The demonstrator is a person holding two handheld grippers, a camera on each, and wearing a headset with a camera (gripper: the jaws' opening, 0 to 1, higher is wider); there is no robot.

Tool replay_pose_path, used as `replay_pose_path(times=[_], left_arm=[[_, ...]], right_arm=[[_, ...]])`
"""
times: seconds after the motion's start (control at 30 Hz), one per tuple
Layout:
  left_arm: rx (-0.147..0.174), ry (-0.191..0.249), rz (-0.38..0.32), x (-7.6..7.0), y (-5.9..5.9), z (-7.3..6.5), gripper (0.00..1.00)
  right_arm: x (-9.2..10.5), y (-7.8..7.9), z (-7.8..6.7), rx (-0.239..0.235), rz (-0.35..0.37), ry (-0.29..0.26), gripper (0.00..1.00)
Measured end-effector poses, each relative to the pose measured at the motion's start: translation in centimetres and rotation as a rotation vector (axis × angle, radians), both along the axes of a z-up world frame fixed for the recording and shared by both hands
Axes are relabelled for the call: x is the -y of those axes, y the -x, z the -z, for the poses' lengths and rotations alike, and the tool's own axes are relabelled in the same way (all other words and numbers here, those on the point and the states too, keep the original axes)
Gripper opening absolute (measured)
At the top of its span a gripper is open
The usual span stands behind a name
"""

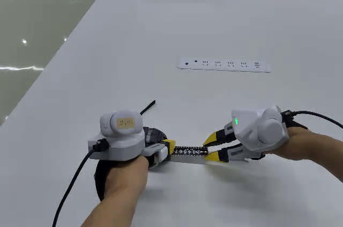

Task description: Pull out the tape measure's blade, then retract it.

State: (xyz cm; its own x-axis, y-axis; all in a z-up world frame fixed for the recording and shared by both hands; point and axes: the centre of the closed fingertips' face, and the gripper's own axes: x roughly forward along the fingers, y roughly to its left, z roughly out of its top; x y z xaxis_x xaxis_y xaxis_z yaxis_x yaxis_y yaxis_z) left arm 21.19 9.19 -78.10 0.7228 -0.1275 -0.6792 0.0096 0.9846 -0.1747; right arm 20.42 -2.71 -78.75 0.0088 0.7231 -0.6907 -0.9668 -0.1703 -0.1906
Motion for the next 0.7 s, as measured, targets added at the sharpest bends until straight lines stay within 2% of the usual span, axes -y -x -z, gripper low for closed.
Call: replay_pose_path(times=[0.2, 0.4, 0.53, 0.7], left_arm=[[0.0, 0.003, 0.0, -0.3, -0.3, 0.0, 0.6], [0.0, 0.004, 0.0, 0.1, 0.1, 0.0, 0.6], [0.001, 0.005, -0.001, -0.2, -0.3, 0.0, 0.6], [-0.001, 0.004, 0.002, 0.1, 0.2, 0.0, 0.6]], right_arm=[[-0.4, 0.1, 0.0, 0.0, -0.001, -0.002, 0.14], [-0.9, 0.1, 0.0, -0.005, 0.001, -0.006, 0.14], [-1.2, 0.2, 0.0, -0.007, 0.003, -0.009, 0.14], [-1.5, 0.2, 0.1, -0.006, -0.001, -0.009, 0.14]])
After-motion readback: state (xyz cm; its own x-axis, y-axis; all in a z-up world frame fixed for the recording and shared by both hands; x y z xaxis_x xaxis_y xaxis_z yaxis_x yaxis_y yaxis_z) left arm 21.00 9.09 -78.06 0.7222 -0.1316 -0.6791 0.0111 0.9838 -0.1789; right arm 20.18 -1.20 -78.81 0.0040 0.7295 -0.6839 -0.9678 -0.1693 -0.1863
